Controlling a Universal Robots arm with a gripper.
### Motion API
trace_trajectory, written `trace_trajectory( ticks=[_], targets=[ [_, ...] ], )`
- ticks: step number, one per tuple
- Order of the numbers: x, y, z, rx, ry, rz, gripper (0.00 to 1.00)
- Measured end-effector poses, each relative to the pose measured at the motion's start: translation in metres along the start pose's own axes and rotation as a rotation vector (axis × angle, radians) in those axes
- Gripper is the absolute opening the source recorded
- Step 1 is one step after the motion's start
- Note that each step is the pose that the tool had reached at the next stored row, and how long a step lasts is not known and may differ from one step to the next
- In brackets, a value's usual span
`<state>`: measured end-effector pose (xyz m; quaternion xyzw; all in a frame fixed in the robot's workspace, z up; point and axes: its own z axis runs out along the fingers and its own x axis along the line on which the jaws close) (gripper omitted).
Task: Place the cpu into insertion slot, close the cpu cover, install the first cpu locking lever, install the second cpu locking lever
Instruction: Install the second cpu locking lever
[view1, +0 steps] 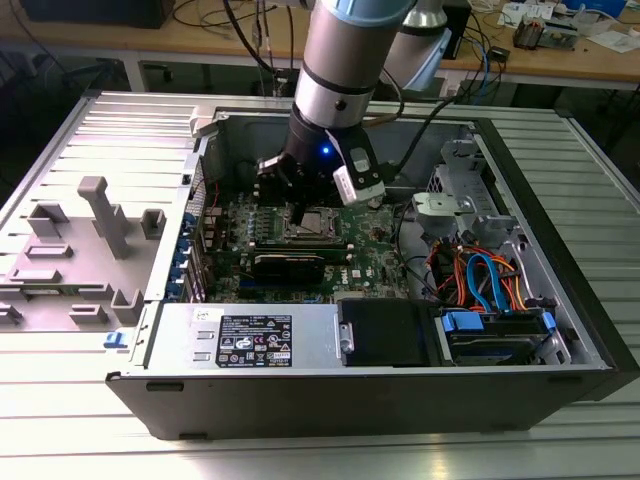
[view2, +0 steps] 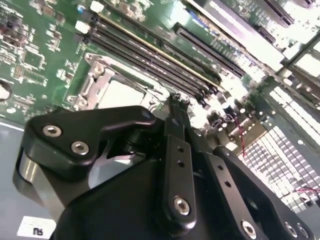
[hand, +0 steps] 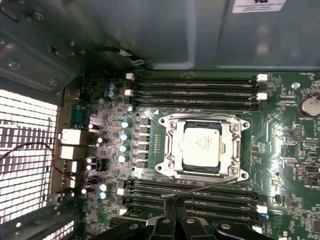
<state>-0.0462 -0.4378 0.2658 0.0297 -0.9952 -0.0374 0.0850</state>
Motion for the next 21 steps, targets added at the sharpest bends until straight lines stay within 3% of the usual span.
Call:
trace_trajectory(
  ticks=[3,16,21],
  targets=[
    [-0.0028,-0.0008,0.0087,-0.0007,0.0027,0.000,0.11],
    [-0.0015,-0.0020,0.0272,-0.0110,0.0043,-0.003,0.11],
    [0.0024,-0.0023,0.0347,-0.0266,0.0037,-0.010,0.11]
  ],
)
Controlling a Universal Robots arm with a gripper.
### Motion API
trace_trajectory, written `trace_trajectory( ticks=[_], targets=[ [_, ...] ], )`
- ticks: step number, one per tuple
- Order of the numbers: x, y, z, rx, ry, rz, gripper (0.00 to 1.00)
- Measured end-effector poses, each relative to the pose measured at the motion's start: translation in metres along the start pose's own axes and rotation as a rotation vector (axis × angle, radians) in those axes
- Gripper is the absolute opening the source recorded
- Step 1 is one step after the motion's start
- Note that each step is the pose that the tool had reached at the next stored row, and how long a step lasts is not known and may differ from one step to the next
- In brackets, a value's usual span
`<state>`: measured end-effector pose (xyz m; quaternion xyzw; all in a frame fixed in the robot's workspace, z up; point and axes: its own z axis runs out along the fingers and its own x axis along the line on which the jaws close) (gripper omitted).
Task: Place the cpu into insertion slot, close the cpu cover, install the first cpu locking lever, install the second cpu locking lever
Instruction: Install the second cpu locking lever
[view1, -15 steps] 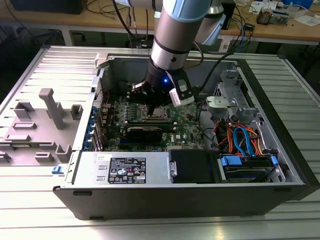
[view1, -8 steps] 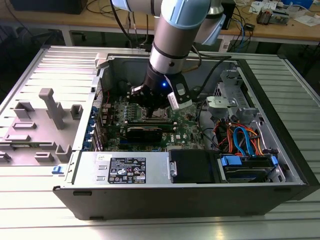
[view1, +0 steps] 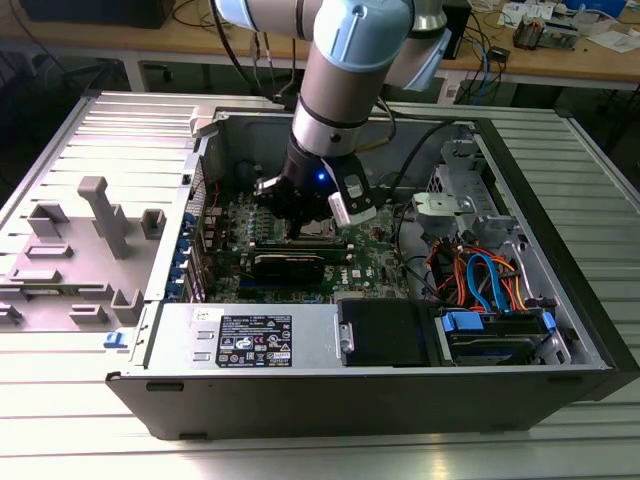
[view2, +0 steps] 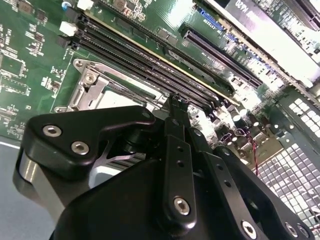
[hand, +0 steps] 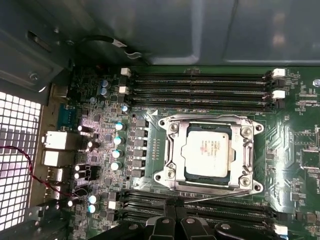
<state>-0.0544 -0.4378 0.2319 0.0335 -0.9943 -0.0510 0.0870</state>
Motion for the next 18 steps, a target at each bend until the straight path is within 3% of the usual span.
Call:
trace_trajectory(
  ticks=[9,12,15,16,18],
  targets=[
    [0.0028,-0.0013,0.0152,-0.0124,-0.0003,-0.007,0.11],
    [0.0055,-0.0014,0.0198,-0.0253,-0.0027,-0.014,0.11],
    [0.0068,-0.0012,0.0208,-0.0240,-0.0186,-0.020,0.11],
    [0.0077,-0.0012,0.0215,-0.0233,-0.0276,-0.024,0.11],
    [0.0121,-0.0010,0.0231,-0.0282,-0.0316,-0.027,0.11]
  ],
)
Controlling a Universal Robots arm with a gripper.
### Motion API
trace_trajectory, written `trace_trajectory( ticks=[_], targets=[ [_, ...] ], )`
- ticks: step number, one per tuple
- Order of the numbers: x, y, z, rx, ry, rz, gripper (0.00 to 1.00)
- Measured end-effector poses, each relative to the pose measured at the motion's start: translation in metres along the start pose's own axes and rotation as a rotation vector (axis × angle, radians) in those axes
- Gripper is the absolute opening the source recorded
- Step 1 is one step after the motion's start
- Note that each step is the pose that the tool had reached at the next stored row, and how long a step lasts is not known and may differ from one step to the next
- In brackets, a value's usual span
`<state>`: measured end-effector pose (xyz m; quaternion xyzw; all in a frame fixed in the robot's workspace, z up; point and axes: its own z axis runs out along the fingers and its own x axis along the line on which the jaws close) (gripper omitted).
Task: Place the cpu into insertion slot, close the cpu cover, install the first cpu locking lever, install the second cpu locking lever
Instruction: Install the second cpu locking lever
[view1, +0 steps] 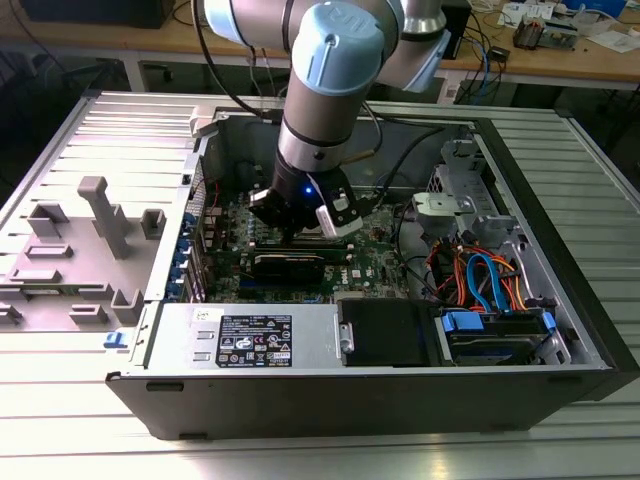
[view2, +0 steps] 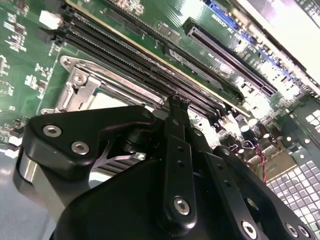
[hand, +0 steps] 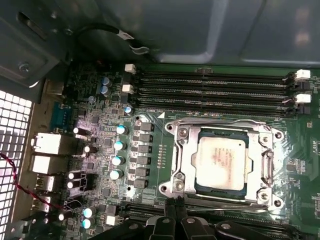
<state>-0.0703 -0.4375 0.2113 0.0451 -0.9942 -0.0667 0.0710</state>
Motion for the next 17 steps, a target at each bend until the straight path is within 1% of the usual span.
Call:
trace_trajectory(
  ticks=[1,2,4,5,11,13,16,17],
  targets=[
    [0.0013,0.0001,0.0005,-0.0034,-0.0020,-0.002,0.11],
    [0.0034,0.0002,0.0013,-0.0103,-0.0055,-0.005,0.11],
    [0.0047,0.0003,0.0022,-0.0148,-0.0082,-0.008,0.11],
    [0.0047,0.0003,0.0024,-0.0161,-0.0084,-0.008,0.11],
    [0.0048,0.0002,0.0024,-0.0162,-0.0083,-0.009,0.11],
    [0.0049,0.0002,0.0023,-0.0176,-0.0102,-0.009,0.11],
    [0.0068,0.0004,0.0027,-0.0221,-0.0231,-0.012,0.11],
    [0.0094,0.0006,0.0031,-0.0225,-0.0323,-0.013,0.11]
  ],
)
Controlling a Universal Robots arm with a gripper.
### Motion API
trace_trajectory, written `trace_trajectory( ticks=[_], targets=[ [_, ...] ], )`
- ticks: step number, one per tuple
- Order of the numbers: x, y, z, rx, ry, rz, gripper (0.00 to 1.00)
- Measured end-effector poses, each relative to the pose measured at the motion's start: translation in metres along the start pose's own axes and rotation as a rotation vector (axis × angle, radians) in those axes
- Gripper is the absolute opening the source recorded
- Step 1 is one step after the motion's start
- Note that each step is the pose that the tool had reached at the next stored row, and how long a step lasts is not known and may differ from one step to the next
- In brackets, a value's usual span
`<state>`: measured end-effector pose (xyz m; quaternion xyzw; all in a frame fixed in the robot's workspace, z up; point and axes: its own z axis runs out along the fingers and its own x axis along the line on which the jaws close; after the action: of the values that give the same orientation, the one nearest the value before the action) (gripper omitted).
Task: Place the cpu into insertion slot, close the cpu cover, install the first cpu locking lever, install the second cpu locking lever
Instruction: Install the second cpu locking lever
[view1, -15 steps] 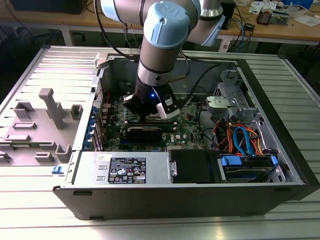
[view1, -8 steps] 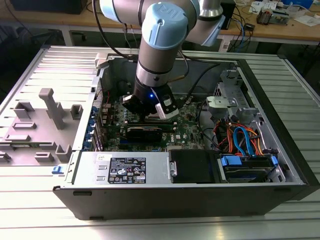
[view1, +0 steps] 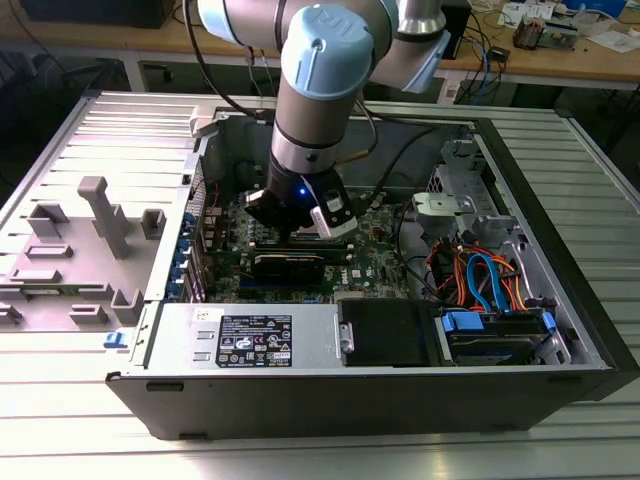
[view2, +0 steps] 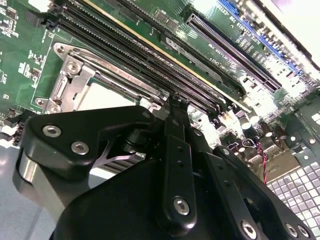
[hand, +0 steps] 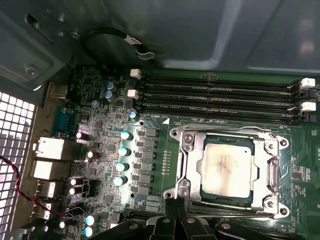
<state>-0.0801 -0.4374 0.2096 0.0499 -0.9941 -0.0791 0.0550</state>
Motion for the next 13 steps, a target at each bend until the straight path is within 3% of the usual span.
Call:
trace_trajectory(
  ticks=[2,3,4,7,8,13],
  targets=[
    [0.0037,0.0003,0.0004,-0.0001,-0.0112,-0.002,0.11],
    [0.0070,0.0006,0.0009,-0.0009,-0.0234,-0.004,0.11],
    [0.0068,0.0006,0.0011,-0.0017,-0.0267,-0.005,0.11],
    [0.0068,0.0002,0.0026,-0.0082,-0.0324,-0.006,0.11],
    [0.0067,0.0001,0.0035,-0.0141,-0.0340,-0.007,0.11],
    [0.0066,-0.0003,0.0044,-0.0273,-0.0369,-0.008,0.11]
  ],
)
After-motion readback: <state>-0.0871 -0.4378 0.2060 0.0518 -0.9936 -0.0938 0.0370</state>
